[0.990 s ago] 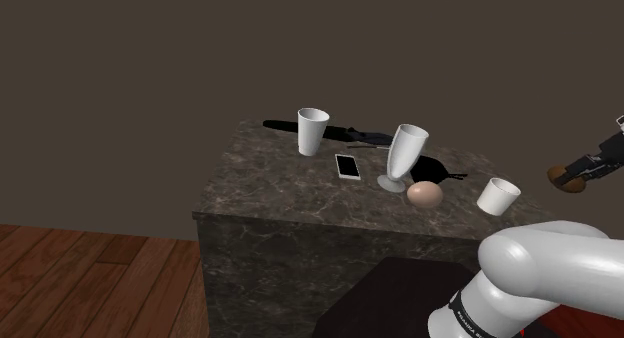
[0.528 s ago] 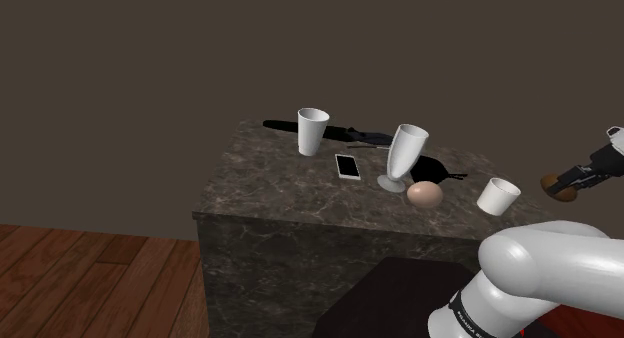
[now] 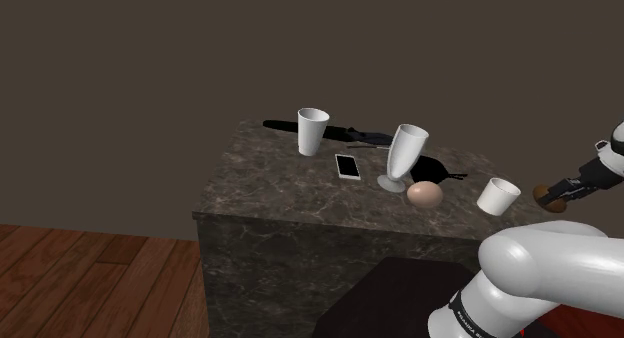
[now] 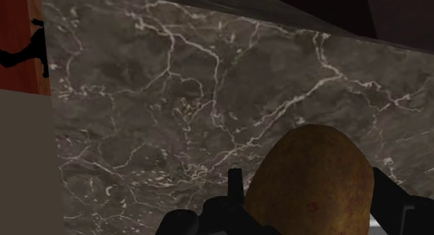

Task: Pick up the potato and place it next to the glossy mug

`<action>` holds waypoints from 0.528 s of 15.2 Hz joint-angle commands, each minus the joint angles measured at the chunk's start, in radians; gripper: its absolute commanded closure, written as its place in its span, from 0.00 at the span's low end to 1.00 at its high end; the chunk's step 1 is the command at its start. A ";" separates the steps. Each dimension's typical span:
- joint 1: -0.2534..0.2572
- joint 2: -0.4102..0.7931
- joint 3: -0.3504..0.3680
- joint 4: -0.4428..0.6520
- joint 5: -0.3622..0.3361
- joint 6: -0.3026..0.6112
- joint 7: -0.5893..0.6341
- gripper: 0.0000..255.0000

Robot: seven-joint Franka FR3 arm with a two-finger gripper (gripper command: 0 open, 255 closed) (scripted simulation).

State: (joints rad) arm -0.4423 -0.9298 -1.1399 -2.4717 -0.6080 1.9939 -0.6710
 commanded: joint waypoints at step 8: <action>0.031 0.031 -0.116 -0.059 -0.064 0.120 -0.005 1.00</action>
State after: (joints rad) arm -0.4174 -0.9033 -1.2424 -2.5239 -0.6646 2.0979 -0.6773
